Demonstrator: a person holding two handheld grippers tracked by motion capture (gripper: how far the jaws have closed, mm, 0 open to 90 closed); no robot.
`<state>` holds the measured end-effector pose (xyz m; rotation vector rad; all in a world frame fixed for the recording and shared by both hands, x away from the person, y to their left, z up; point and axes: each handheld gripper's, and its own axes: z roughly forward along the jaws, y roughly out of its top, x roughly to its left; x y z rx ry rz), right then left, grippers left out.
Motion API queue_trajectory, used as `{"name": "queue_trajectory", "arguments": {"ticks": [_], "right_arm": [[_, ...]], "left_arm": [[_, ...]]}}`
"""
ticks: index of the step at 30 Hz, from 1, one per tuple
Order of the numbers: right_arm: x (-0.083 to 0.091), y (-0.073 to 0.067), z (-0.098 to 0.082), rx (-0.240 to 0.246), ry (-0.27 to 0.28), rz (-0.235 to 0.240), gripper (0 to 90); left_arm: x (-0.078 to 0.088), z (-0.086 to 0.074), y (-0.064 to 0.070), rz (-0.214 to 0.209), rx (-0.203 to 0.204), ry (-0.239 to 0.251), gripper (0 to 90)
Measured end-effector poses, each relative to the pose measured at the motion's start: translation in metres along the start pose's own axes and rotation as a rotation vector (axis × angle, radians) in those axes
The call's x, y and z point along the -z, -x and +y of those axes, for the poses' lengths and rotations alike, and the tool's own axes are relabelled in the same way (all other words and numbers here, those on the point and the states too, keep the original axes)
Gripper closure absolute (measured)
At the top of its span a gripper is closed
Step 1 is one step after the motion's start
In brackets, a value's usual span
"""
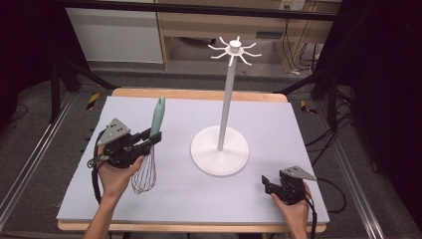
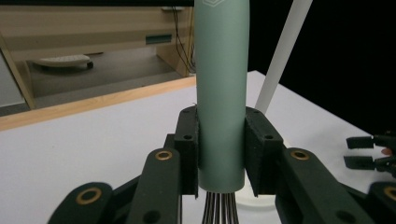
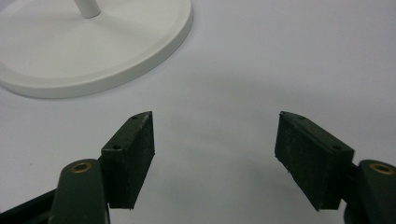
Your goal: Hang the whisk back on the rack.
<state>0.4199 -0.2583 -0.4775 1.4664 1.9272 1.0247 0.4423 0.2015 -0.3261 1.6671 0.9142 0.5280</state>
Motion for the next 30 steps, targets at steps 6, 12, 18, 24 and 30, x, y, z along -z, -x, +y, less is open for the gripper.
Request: {"name": "queue_trajectory", "arguments": {"ticks": [6, 12, 18, 24, 30], "right_arm": [[0.001, 0.001, 0.000, -0.009, 0.008, -0.006, 27.0], [0.001, 0.001, 0.000, -0.008, 0.014, -0.012, 26.5], [0.001, 0.001, 0.000, -0.011, 0.016, -0.013, 26.4], [0.001, 0.001, 0.000, -0.015, 0.018, -0.009, 26.4], [0.001, 0.001, 0.000, -0.017, 0.020, -0.010, 26.4]], "left_arm": [[0.000, 0.012, 0.003, -0.009, 0.005, 0.060, 68.8], [-0.003, 0.022, 0.009, -0.019, -0.003, 0.081, 68.8], [-0.010, 0.031, 0.017, -0.039, -0.018, 0.093, 68.8], [-0.013, 0.042, 0.025, -0.051, -0.035, 0.115, 68.8], [-0.015, 0.050, 0.030, -0.063, -0.049, 0.130, 68.8]]}}
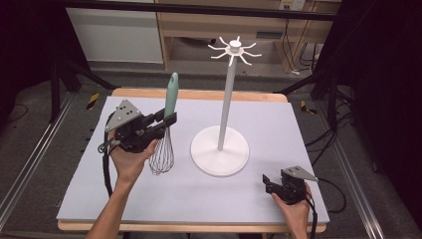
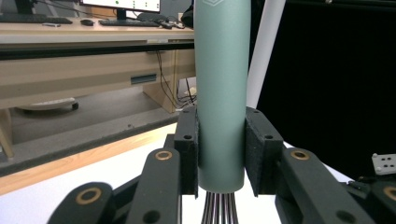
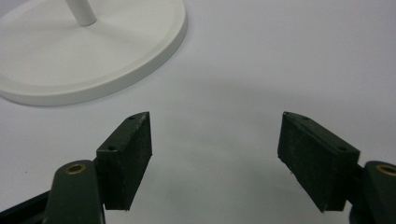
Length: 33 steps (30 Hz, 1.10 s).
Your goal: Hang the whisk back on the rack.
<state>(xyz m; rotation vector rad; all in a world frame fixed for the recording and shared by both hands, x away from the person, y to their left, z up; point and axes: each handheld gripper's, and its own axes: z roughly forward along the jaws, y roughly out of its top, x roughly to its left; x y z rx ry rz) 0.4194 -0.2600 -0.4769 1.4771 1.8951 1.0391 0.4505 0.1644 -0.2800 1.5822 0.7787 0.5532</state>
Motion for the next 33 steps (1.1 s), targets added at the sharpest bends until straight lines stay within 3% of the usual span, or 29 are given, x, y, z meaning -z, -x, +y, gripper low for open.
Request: {"name": "queue_trajectory", "arguments": {"ticks": [10, 33], "right_arm": [[-0.001, 0.001, 0.000, -0.001, 0.004, -0.006, 26.3], [0.000, 0.003, 0.000, -0.001, 0.012, -0.003, 26.0]], "left_arm": [[-0.007, 0.018, 0.010, -0.016, -0.039, 0.013, 68.8], [-0.027, 0.044, 0.025, -0.046, -0.079, 0.008, 68.8]]}}
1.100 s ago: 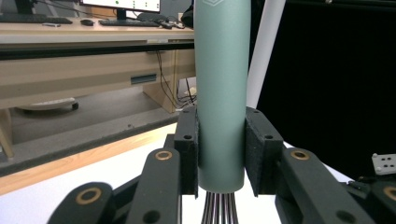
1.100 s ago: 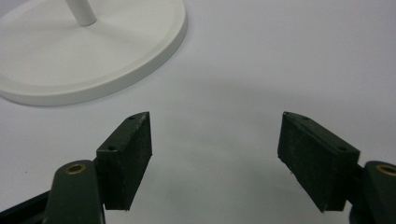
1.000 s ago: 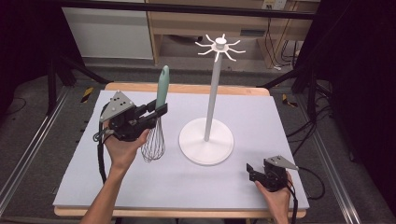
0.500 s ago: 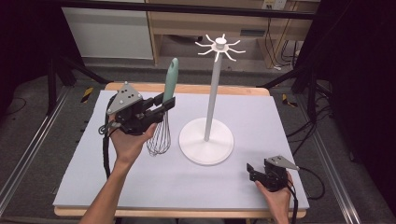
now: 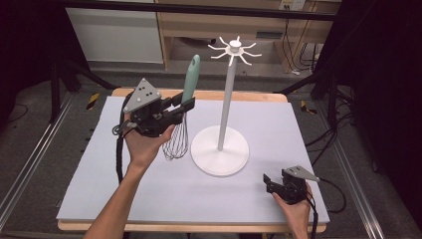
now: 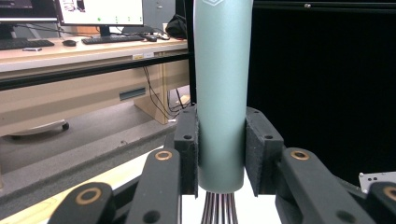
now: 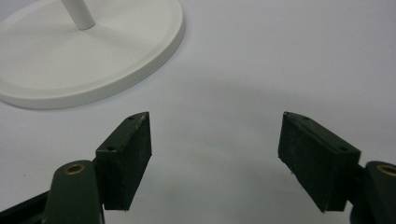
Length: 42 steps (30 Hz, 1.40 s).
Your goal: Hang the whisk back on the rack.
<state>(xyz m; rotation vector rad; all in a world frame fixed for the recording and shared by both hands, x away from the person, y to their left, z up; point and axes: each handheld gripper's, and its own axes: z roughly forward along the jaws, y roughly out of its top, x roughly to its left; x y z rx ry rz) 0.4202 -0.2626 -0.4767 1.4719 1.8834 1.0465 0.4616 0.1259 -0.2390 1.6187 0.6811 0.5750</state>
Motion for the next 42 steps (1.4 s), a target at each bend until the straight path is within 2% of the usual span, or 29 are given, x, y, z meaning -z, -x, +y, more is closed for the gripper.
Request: {"name": "queue_trajectory", "arguments": {"ticks": [23, 25, 42], "right_arm": [[0.001, 0.001, 0.000, -0.005, -0.001, 0.001, 26.0], [0.001, 0.001, 0.000, -0.003, -0.001, 0.000, 26.0], [0.001, 0.001, 0.000, -0.005, -0.002, 0.005, 26.0]], "left_arm": [[-0.020, 0.012, 0.005, 0.006, -0.026, -0.021, 68.8], [-0.022, 0.013, 0.006, 0.010, -0.037, -0.025, 68.8], [-0.037, 0.011, 0.006, 0.011, -0.046, -0.051, 68.8]]}}
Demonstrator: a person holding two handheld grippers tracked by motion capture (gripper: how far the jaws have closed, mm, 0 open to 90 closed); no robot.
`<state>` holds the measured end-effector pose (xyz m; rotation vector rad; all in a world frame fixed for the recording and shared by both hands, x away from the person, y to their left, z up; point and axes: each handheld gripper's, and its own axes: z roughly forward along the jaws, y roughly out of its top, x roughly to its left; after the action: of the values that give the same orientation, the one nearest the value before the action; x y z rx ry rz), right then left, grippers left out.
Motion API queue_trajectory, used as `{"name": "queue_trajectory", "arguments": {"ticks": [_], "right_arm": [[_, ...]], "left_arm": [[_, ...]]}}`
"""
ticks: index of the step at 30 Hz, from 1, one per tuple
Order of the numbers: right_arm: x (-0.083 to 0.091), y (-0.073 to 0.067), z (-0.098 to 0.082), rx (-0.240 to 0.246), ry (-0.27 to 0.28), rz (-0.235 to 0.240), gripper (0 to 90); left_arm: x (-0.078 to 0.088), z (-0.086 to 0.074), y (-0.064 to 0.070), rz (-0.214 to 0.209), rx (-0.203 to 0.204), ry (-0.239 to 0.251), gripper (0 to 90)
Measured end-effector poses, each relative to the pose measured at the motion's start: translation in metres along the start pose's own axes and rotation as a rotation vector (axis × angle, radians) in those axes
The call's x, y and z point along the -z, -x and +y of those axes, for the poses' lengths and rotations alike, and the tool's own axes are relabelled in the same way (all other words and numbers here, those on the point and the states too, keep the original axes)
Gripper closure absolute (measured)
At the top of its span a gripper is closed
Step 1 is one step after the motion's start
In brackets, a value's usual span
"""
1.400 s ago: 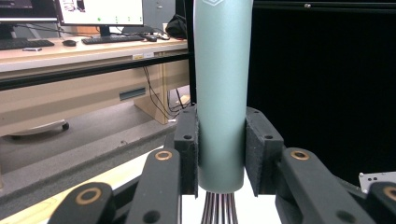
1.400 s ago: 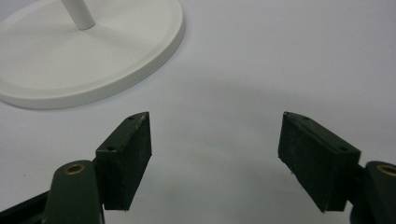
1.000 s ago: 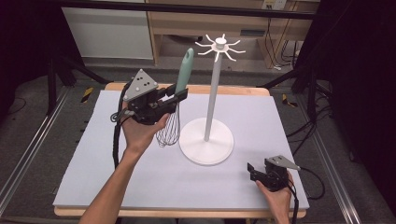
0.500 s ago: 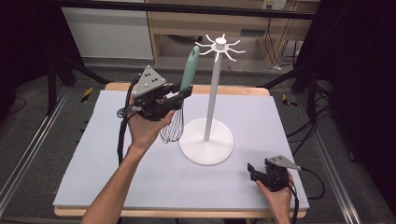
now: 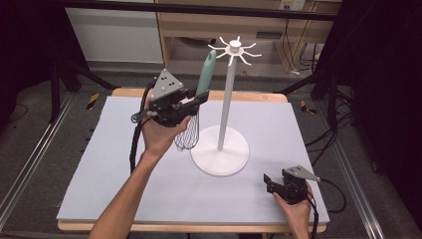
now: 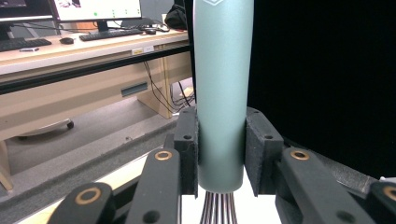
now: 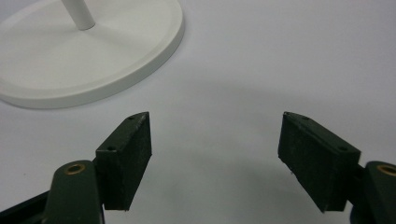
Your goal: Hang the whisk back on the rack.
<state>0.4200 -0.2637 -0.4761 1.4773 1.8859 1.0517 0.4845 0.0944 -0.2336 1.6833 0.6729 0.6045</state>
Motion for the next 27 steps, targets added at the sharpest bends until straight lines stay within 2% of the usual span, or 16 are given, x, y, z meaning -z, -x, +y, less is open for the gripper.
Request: {"name": "queue_trajectory", "arguments": {"ticks": [27], "right_arm": [[0.000, 0.000, 0.000, 0.000, -0.004, 0.004, 25.9]], "left_arm": [[-0.022, -0.005, 0.003, -0.005, 0.014, 0.002, 68.7]]}}
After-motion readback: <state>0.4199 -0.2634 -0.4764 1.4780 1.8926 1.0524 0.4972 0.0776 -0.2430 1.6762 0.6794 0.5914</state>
